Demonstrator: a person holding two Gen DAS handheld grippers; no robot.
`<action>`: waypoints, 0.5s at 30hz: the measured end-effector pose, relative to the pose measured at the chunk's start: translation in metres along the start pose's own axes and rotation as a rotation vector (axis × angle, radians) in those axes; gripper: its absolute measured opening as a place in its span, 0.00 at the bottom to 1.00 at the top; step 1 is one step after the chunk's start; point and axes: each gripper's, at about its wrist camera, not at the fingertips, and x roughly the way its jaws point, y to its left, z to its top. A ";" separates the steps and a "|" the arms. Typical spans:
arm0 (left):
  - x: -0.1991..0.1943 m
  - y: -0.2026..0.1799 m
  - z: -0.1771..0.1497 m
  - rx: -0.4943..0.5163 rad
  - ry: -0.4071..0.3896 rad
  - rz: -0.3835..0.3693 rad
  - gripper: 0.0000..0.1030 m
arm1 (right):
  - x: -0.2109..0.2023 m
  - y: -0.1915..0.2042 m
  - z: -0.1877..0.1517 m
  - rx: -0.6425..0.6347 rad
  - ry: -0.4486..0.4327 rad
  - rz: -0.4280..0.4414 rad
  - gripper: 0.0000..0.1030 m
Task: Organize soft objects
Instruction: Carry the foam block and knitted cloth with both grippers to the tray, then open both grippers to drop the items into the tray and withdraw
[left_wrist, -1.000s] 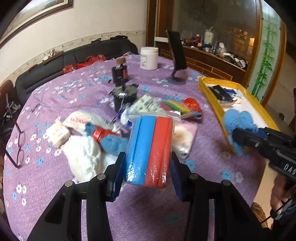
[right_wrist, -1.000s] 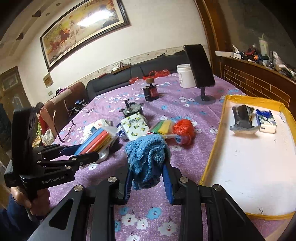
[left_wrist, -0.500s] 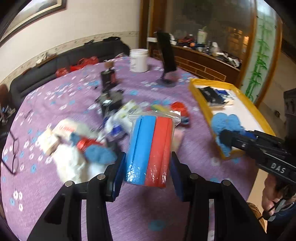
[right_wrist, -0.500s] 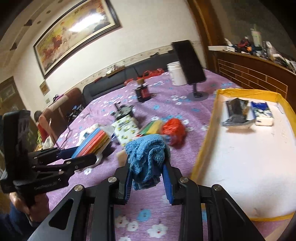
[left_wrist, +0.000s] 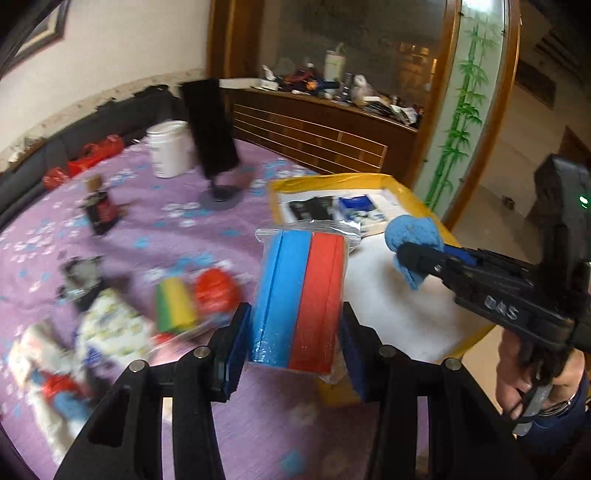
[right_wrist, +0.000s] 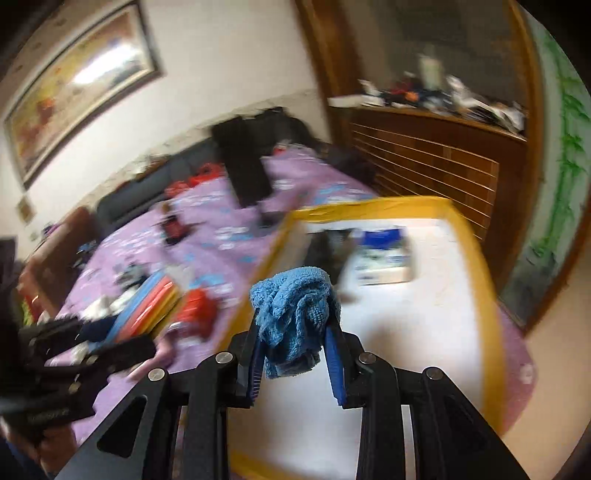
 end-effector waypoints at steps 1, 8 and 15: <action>0.012 -0.007 0.004 -0.002 0.019 -0.010 0.44 | 0.004 -0.010 0.004 0.020 0.018 -0.004 0.31; 0.071 -0.036 0.001 0.024 0.127 -0.027 0.44 | 0.031 -0.054 0.011 0.078 0.116 -0.095 0.31; 0.095 -0.046 -0.003 0.035 0.164 -0.012 0.45 | 0.042 -0.057 0.012 0.072 0.153 -0.118 0.36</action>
